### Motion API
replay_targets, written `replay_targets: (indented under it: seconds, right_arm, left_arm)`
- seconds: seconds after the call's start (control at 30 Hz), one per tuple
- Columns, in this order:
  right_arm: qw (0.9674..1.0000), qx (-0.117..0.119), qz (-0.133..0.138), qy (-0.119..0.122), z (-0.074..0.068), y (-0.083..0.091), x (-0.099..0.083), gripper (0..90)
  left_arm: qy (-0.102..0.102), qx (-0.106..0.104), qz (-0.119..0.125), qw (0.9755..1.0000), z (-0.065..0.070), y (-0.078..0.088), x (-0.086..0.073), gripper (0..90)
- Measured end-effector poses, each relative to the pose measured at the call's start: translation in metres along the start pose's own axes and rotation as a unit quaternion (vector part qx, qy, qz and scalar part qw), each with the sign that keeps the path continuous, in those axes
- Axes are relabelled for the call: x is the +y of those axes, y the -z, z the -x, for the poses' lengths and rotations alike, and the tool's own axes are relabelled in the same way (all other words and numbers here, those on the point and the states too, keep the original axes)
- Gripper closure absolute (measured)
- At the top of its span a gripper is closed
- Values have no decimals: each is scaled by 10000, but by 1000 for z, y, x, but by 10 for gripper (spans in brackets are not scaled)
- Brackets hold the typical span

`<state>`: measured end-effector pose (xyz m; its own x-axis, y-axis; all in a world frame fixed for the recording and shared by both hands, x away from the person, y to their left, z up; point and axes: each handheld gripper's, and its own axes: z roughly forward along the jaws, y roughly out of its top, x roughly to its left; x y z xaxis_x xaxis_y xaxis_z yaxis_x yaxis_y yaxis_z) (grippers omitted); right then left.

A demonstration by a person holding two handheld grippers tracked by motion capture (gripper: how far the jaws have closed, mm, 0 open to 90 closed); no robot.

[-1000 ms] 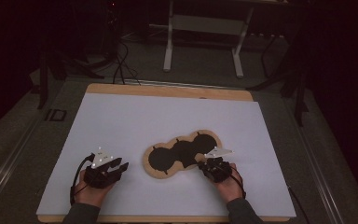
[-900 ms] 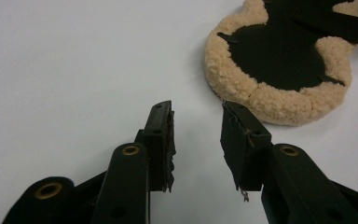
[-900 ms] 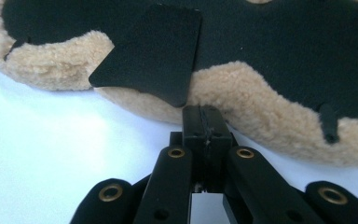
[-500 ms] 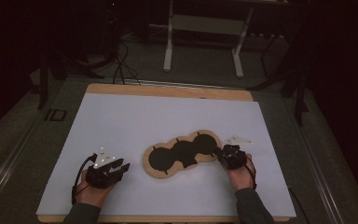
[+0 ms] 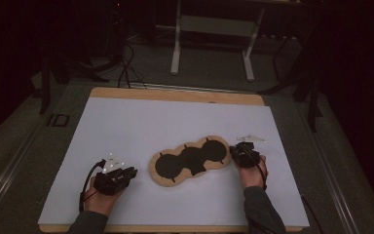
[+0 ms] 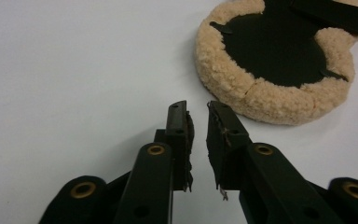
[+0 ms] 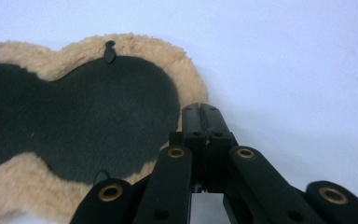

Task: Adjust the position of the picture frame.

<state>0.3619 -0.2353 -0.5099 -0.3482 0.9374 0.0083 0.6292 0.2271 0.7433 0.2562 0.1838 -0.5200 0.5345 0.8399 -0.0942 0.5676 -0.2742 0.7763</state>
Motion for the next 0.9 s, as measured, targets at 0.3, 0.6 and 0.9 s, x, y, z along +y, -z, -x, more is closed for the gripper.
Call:
replay_targets:
  seconds: [0.3, 0.6, 0.9]
  right_arm:
    - [9991, -120, -48, -396, 9, -9, -3, 851]
    - [9989, -91, -103, -441, 11, -15, 2, 872]
    - [9993, -177, -301, -130, 6, -16, -8, 900]
  left_arm:
    - [-171, -36, -169, 9997, 4, -4, 0, 889]
    - [-310, -236, -358, 9986, 12, -11, -1, 896]
    - [-629, -333, -573, 9958, 27, -23, 0, 867]
